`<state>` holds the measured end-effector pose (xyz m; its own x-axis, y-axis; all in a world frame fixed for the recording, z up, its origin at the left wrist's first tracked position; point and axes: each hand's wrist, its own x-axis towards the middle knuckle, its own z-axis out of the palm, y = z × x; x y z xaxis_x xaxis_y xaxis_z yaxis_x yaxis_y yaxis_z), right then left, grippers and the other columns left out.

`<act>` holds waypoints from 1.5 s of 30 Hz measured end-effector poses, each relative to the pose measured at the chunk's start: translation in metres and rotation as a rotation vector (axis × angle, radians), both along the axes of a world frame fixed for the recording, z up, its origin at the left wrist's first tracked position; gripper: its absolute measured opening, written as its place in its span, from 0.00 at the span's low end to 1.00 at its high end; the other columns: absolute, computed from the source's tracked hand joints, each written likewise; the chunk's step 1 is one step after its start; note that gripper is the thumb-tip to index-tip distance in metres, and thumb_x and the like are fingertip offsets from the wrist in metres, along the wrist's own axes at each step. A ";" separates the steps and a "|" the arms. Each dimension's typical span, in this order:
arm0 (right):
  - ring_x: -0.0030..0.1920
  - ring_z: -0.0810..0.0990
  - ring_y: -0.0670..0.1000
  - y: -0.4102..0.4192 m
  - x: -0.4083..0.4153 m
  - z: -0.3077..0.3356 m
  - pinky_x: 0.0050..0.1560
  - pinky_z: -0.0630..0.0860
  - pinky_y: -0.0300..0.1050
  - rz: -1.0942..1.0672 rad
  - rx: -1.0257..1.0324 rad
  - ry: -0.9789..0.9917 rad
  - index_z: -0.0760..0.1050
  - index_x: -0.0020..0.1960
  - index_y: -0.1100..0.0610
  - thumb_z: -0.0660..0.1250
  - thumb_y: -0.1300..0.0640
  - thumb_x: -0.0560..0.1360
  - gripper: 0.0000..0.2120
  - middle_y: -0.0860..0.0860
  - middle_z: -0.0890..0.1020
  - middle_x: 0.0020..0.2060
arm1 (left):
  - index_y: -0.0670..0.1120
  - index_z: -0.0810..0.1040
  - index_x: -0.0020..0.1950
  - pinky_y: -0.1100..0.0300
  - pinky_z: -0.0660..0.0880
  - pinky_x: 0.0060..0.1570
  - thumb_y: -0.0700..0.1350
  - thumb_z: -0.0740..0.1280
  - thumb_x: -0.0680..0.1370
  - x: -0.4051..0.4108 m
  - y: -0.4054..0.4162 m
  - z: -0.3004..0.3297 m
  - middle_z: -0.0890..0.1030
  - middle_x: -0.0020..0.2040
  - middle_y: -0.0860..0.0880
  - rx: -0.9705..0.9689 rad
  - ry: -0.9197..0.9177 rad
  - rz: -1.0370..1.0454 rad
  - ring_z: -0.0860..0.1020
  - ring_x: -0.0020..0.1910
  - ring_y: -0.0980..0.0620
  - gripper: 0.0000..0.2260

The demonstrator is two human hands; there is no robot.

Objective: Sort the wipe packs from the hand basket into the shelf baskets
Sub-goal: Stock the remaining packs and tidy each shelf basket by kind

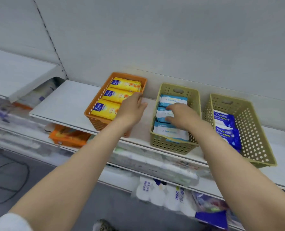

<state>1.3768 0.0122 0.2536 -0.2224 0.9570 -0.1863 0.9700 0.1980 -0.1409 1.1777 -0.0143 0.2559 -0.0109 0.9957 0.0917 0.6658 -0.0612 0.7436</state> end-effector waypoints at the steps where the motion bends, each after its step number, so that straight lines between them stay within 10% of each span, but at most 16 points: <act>1: 0.68 0.71 0.57 0.000 -0.012 0.012 0.63 0.72 0.52 0.019 0.048 -0.011 0.70 0.71 0.54 0.64 0.48 0.79 0.22 0.55 0.73 0.68 | 0.45 0.70 0.72 0.56 0.69 0.62 0.48 0.65 0.80 -0.018 -0.005 0.010 0.75 0.68 0.45 0.041 0.054 0.023 0.73 0.67 0.47 0.21; 14: 0.69 0.69 0.56 -0.062 -0.309 0.063 0.64 0.68 0.50 0.544 0.516 0.374 0.75 0.67 0.56 0.66 0.52 0.79 0.18 0.53 0.74 0.68 | 0.47 0.73 0.69 0.49 0.68 0.64 0.48 0.64 0.80 -0.343 -0.157 0.022 0.75 0.67 0.45 0.244 0.410 0.416 0.71 0.66 0.43 0.17; 26: 0.70 0.68 0.50 -0.112 -0.602 -0.046 0.64 0.68 0.43 0.659 0.132 0.386 0.71 0.70 0.50 0.65 0.48 0.79 0.21 0.49 0.69 0.72 | 0.45 0.78 0.64 0.52 0.71 0.62 0.45 0.69 0.77 -0.599 -0.255 -0.063 0.79 0.62 0.47 0.011 0.296 0.638 0.75 0.62 0.45 0.16; 45: 0.67 0.72 0.54 0.031 -1.026 -0.140 0.61 0.72 0.48 0.788 -0.220 0.315 0.71 0.70 0.52 0.65 0.51 0.78 0.21 0.51 0.72 0.68 | 0.48 0.76 0.66 0.51 0.71 0.62 0.49 0.69 0.77 -0.987 -0.142 -0.135 0.77 0.65 0.48 -0.352 0.355 0.769 0.74 0.64 0.46 0.18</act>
